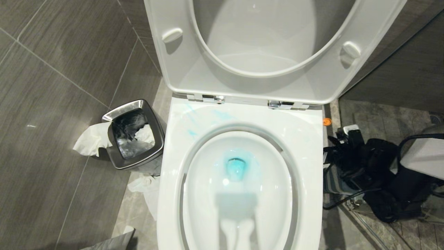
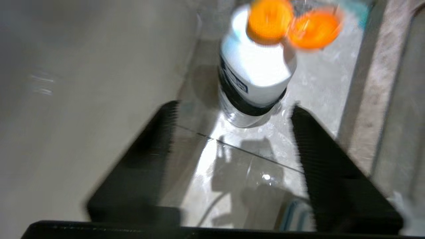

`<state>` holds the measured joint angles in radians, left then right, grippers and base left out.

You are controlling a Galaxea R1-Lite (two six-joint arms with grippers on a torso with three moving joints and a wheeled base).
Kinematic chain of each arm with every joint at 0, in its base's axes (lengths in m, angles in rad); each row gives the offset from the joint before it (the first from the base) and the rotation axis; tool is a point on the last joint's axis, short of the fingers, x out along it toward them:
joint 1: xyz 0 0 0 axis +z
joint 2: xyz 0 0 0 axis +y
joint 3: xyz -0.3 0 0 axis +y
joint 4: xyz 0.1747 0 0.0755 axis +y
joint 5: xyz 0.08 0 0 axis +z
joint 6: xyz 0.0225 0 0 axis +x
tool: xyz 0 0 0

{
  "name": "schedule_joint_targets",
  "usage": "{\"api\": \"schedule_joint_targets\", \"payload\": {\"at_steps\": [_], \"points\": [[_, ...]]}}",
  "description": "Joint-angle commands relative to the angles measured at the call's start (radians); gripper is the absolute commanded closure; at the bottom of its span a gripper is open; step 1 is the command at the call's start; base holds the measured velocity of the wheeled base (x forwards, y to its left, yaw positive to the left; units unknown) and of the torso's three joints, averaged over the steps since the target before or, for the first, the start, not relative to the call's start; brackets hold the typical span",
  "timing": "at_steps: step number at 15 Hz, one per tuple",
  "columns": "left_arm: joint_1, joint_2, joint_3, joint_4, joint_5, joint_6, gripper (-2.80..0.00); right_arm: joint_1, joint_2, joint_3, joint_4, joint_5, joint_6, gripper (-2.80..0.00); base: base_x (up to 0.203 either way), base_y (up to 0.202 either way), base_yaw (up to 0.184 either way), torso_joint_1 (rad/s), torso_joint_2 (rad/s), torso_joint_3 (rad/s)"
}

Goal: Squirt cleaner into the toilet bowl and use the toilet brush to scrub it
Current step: Place the cleaning agent on the floor, then scrub the toilet bowl

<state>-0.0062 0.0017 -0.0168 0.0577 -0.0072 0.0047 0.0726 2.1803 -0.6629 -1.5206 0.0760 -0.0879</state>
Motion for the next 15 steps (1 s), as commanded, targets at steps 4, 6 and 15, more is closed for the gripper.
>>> {"api": "schedule_joint_targets", "payload": {"at_steps": [4,6,15], "points": [[0.0,0.0,0.0,0.001,0.0,0.0,0.0,0.023,-0.376,0.198,0.014,-0.061,-0.03,0.0,0.0,0.0,0.0,0.0,0.0,0.0],[0.0,0.0,0.0,0.001,0.0,0.0,0.0,0.026,-0.471,0.232,0.052,-0.165,-0.079,0.0,0.0,0.0,0.0,0.0,0.0,0.0],[0.0,0.0,0.0,0.001,0.0,0.0,0.0,0.026,-0.915,0.201,0.623,-0.379,-0.124,0.0,0.0,0.0,0.0,0.0,0.0,0.0]]}}
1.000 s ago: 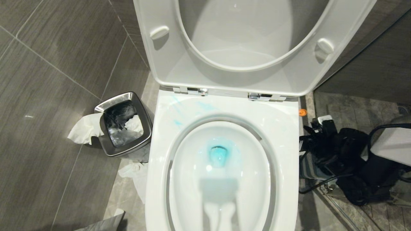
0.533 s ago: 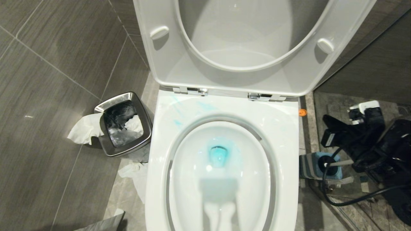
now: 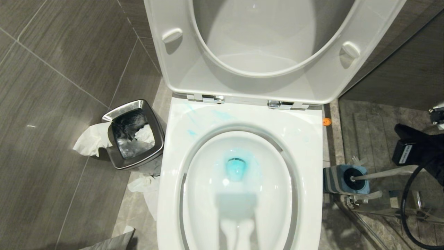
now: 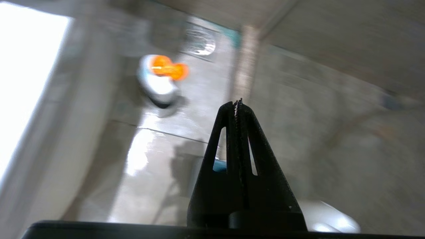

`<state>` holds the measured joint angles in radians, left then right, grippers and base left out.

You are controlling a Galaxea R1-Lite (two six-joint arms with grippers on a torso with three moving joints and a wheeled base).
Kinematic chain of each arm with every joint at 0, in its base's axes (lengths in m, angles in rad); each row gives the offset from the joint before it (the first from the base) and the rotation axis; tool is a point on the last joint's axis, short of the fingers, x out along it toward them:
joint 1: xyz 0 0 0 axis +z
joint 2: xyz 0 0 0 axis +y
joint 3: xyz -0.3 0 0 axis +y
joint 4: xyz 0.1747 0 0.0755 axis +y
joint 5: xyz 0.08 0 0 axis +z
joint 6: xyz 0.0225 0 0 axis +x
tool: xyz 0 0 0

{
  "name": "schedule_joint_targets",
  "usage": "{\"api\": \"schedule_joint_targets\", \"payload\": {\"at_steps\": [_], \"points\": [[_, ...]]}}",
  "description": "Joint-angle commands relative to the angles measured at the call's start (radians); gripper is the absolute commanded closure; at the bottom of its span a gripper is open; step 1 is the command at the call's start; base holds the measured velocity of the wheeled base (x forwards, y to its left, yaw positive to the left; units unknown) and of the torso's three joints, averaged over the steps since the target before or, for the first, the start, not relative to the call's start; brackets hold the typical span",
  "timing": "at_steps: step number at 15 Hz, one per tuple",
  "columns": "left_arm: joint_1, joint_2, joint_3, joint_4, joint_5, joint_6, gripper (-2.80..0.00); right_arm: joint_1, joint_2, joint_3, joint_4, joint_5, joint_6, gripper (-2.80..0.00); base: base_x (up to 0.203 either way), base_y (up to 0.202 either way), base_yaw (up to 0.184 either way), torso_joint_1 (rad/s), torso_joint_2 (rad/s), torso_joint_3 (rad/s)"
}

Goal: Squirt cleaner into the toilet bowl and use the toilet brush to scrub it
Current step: Scrub the toilet bowl

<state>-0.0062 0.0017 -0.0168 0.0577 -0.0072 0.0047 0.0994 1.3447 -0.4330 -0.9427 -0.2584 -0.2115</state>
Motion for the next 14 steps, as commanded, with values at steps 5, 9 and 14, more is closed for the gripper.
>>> {"api": "schedule_joint_targets", "payload": {"at_steps": [5,9,14], "points": [[0.0,0.0,0.0,0.001,0.0,0.0,0.0,-0.002,-0.2,-0.05,0.408,-0.065,0.062,0.0,0.0,0.0,0.0,0.0,0.0,0.0],[0.0,0.0,0.0,0.001,0.0,0.0,0.0,-0.086,-0.39,0.045,0.554,0.147,0.062,0.0,0.0,0.0,0.0,0.0,0.0,0.0],[0.0,0.0,0.0,0.001,0.0,0.0,0.0,-0.231,-0.562,0.347,0.573,0.323,0.067,0.0,0.0,0.0,0.0,0.0,0.0,0.0]]}}
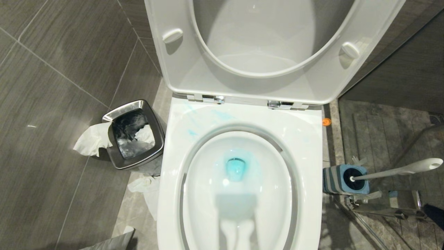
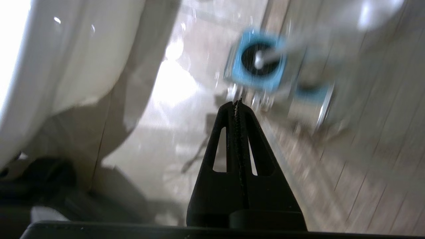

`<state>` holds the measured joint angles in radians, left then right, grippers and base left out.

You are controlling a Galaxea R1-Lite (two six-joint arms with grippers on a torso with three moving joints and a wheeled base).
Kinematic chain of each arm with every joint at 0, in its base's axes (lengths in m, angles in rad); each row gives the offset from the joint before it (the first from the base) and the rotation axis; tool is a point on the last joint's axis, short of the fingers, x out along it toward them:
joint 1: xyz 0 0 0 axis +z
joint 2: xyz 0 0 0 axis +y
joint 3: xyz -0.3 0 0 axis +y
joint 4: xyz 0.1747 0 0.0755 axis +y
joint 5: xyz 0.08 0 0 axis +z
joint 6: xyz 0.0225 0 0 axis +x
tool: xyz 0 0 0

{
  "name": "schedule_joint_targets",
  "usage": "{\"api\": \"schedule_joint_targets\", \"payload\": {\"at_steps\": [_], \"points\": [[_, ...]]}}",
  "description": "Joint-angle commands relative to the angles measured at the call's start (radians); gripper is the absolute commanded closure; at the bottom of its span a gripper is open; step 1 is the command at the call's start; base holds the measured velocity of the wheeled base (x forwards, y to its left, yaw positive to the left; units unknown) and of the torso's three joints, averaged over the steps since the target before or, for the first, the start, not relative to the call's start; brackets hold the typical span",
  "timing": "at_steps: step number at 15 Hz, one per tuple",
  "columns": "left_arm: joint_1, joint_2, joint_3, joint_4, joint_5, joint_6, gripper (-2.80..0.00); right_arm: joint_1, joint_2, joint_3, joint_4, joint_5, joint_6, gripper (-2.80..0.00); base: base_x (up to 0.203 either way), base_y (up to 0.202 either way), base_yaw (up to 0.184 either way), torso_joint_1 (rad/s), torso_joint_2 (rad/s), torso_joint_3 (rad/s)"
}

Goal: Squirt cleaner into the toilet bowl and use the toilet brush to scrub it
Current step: Scrub the toilet bowl

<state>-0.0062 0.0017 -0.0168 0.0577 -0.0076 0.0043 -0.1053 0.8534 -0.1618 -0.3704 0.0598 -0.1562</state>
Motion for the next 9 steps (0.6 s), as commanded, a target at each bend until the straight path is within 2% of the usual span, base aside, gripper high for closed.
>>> {"api": "schedule_joint_targets", "payload": {"at_steps": [1,3,5,7,9], "points": [[0.0,0.0,0.0,0.001,0.001,0.0,0.0,-0.03,-0.089,0.1,0.022,-0.012,0.028,0.0,0.0,0.0,0.0,0.0,0.0,0.0],[-0.001,0.0,0.0,0.001,0.001,0.0,0.0,-0.031,-0.119,0.105,0.126,-0.106,0.06,0.0,0.0,0.0,0.0,0.0,0.0,0.0],[0.0,0.0,0.0,0.001,0.0,0.0,0.0,-0.031,-0.114,0.105,0.168,-0.157,0.077,0.0,0.0,0.0,0.0,0.0,0.0,0.0],[0.0,0.0,0.0,0.001,0.0,0.0,0.0,-0.031,-0.062,0.103,0.167,-0.171,0.079,0.0,0.0,0.0,0.0,0.0,0.0,0.0],[0.0,0.0,0.0,0.001,0.0,0.0,0.0,-0.032,0.017,0.095,0.16,-0.187,0.116,0.0,0.0,0.0,0.0,0.0,0.0,0.0]]}}
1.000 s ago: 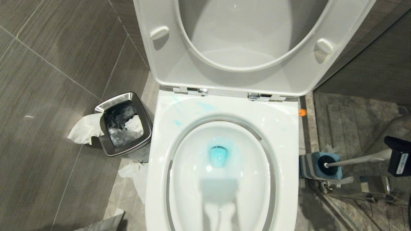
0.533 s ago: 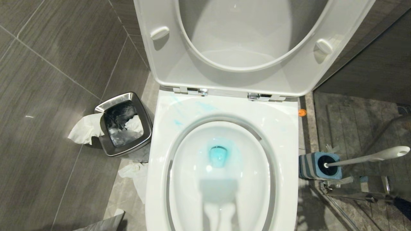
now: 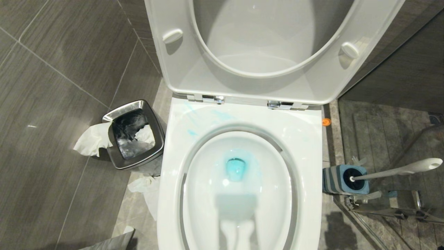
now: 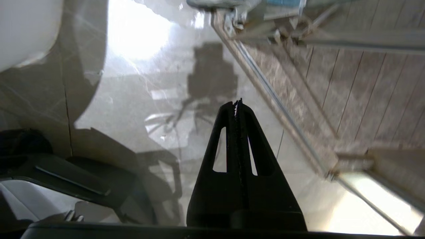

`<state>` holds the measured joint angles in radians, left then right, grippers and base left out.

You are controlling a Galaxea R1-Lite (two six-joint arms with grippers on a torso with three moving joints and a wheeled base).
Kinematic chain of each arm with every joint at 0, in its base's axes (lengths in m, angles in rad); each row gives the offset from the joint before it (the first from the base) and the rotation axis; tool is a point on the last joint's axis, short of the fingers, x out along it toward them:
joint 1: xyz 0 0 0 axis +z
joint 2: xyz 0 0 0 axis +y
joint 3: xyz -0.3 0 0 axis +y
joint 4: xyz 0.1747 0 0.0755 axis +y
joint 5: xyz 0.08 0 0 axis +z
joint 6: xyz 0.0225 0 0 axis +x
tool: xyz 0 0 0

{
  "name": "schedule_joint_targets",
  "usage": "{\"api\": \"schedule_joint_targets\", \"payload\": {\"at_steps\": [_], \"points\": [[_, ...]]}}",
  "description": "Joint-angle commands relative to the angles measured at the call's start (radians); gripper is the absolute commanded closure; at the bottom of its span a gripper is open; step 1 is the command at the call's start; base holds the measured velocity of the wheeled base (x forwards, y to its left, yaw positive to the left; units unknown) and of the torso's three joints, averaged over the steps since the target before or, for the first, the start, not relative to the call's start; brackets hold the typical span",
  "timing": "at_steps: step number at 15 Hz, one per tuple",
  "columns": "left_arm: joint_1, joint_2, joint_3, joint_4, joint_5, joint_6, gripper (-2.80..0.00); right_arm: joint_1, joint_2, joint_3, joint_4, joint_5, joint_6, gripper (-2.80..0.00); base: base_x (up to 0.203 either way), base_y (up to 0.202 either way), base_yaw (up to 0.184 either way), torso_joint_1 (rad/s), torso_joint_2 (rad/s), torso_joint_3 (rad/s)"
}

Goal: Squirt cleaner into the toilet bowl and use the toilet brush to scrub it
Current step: Scrub the toilet bowl

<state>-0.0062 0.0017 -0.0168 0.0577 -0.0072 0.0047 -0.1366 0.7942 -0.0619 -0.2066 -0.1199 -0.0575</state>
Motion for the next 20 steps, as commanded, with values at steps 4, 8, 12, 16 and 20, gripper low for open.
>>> {"api": "schedule_joint_targets", "payload": {"at_steps": [4,8,12,16,20], "points": [[0.0,0.0,0.0,0.001,0.0,0.0,0.0,-0.008,0.263,-0.074,-0.01,-0.115,0.051,0.0,0.0,0.0,0.0,0.0,0.0,0.0],[0.0,0.0,0.0,0.001,0.001,0.0,0.0,-0.012,0.462,-0.127,-0.175,-0.176,0.121,0.0,0.0,0.0,0.0,0.0,0.0,0.0],[0.0,0.0,0.0,0.001,0.001,0.0,0.0,-0.011,0.686,-0.035,-0.631,-0.179,0.096,0.0,0.0,0.0,0.0,0.0,0.0,0.0],[0.0,0.0,0.0,0.001,0.0,0.0,0.0,-0.011,0.781,0.014,-0.845,-0.178,0.047,-2.8,0.0,0.0,0.0,0.0,0.0,0.0],[0.0,0.0,0.0,0.001,0.0,0.0,0.0,-0.011,0.781,0.028,-0.863,-0.149,0.042,-2.8,0.0,0.0,0.0,0.0,0.0,0.0]]}}
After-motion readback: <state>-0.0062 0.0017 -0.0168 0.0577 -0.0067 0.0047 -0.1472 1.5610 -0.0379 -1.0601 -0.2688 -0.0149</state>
